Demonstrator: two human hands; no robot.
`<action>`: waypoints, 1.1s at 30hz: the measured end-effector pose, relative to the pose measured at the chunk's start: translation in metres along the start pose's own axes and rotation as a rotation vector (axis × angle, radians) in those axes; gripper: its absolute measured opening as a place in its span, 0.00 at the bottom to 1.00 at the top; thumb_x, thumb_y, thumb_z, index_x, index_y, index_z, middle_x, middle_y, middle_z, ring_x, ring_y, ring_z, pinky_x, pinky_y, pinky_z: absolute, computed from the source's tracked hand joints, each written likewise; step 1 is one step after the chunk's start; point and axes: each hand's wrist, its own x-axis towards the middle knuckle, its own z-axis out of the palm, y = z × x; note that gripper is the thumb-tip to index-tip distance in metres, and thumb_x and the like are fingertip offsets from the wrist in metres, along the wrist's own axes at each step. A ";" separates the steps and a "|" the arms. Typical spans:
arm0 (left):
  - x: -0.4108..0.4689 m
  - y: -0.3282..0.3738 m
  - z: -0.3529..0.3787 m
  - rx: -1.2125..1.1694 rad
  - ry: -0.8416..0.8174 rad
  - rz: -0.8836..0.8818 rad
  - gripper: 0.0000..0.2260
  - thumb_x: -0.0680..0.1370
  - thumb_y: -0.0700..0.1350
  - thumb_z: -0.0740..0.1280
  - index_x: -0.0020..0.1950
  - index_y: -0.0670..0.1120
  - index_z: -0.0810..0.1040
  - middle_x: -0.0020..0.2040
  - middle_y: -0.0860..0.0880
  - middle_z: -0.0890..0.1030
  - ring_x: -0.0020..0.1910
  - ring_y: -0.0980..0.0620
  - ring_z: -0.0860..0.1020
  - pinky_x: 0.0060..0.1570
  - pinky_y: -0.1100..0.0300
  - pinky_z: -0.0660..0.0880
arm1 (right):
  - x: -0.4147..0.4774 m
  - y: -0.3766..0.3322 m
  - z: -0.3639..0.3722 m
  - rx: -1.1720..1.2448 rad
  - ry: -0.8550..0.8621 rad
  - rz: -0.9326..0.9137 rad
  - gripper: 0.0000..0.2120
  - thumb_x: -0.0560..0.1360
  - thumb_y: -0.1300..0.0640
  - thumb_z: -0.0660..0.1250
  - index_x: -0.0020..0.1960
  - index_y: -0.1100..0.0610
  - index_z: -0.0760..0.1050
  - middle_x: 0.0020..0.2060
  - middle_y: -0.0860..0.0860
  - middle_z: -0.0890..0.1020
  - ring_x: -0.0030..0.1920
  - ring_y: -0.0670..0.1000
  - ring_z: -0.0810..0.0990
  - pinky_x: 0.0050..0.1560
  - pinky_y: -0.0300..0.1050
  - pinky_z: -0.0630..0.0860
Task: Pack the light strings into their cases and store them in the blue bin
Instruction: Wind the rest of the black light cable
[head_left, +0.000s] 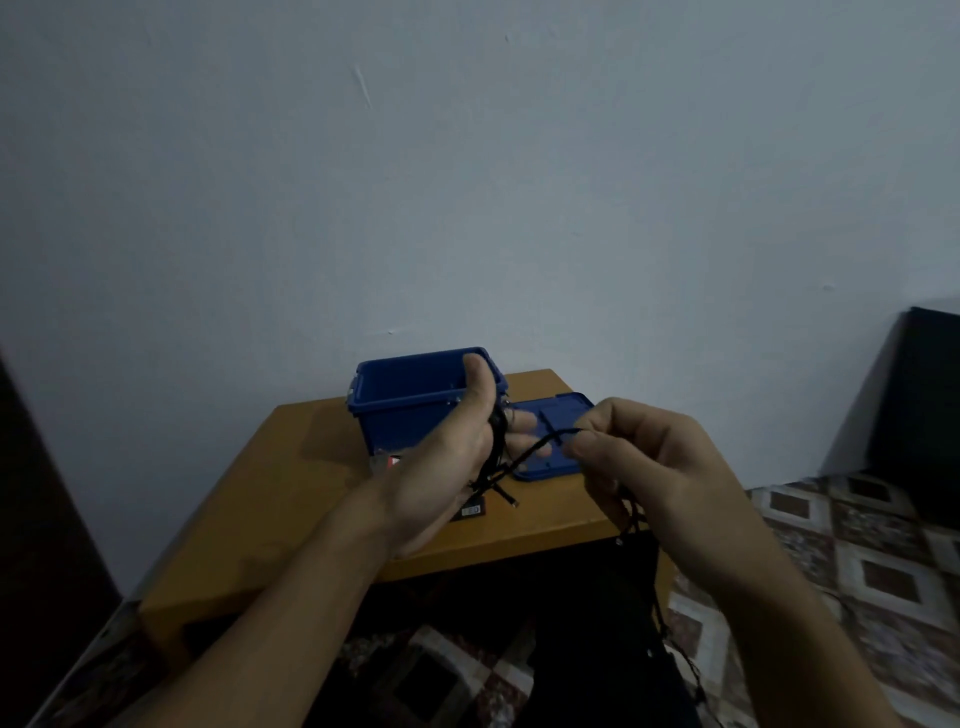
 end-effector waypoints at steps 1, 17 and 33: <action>-0.007 -0.003 -0.002 -0.029 -0.120 0.064 0.38 0.81 0.62 0.36 0.75 0.34 0.64 0.66 0.33 0.76 0.62 0.39 0.77 0.48 0.62 0.77 | 0.000 0.000 0.000 -0.037 -0.004 -0.013 0.10 0.80 0.55 0.66 0.41 0.55 0.78 0.27 0.48 0.73 0.28 0.50 0.70 0.29 0.46 0.67; -0.011 0.003 -0.006 0.086 -0.459 -0.041 0.38 0.76 0.75 0.44 0.36 0.39 0.66 0.25 0.45 0.56 0.24 0.47 0.54 0.34 0.54 0.71 | 0.003 0.004 0.005 -0.118 0.120 -0.125 0.05 0.79 0.61 0.68 0.47 0.56 0.82 0.29 0.46 0.78 0.28 0.41 0.73 0.31 0.30 0.67; -0.010 0.005 -0.011 -0.448 -0.583 0.047 0.28 0.82 0.65 0.50 0.29 0.47 0.61 0.21 0.51 0.62 0.21 0.51 0.59 0.37 0.52 0.72 | 0.004 0.017 0.013 -0.026 -0.092 0.021 0.11 0.84 0.62 0.59 0.54 0.56 0.82 0.39 0.52 0.84 0.38 0.59 0.81 0.41 0.56 0.77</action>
